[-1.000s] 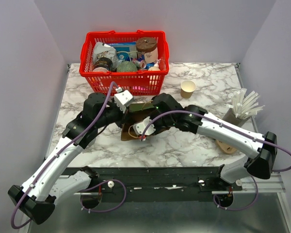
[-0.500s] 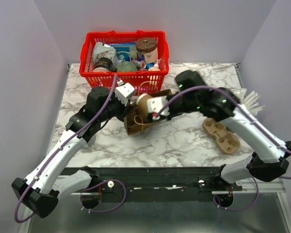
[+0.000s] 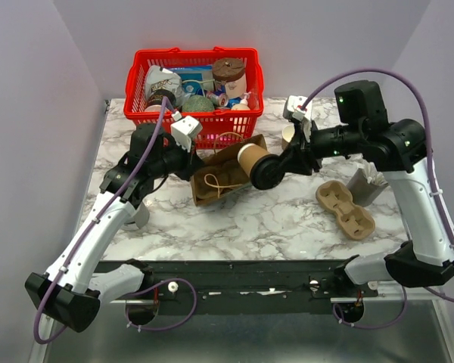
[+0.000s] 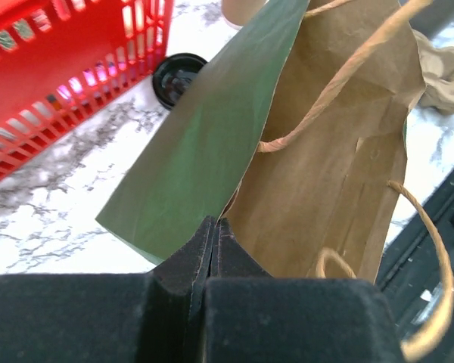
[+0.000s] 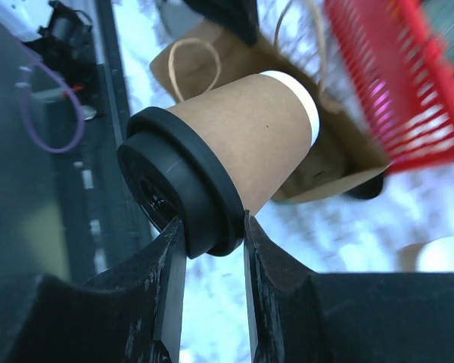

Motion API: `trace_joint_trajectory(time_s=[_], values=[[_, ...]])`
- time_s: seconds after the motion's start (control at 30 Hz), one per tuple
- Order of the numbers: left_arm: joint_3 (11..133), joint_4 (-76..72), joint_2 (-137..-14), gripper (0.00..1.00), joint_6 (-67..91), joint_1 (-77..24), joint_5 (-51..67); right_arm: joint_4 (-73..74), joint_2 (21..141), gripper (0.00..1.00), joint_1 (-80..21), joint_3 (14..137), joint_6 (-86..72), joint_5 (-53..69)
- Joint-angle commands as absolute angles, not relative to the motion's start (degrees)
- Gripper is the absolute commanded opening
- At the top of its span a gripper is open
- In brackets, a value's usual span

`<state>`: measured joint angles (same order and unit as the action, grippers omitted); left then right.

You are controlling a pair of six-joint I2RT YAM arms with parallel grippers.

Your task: Pack the takeout coffee

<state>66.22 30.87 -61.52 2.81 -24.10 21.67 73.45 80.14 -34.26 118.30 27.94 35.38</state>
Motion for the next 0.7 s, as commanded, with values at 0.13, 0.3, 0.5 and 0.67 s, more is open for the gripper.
trace_joint_trajectory(time_s=[0.13,0.3,0.5,0.67], values=[[69.87,35.42,-62.49,0.00,4.04,-23.91,23.29,87.02,73.22,0.00,-23.92,99.60,16.52,54.22],[71.10,37.70,-62.40,0.00,2.29,-23.82,21.80,87.45,74.44,0.01,-22.33,101.94,15.56,55.11],[70.58,38.32,-62.84,0.00,2.19,-19.53,21.53,87.36,74.88,0.00,-20.48,100.29,15.90,55.19],[72.07,41.39,-63.90,0.00,0.97,-16.17,20.84,87.36,78.21,0.01,-20.30,98.09,17.84,55.64]])
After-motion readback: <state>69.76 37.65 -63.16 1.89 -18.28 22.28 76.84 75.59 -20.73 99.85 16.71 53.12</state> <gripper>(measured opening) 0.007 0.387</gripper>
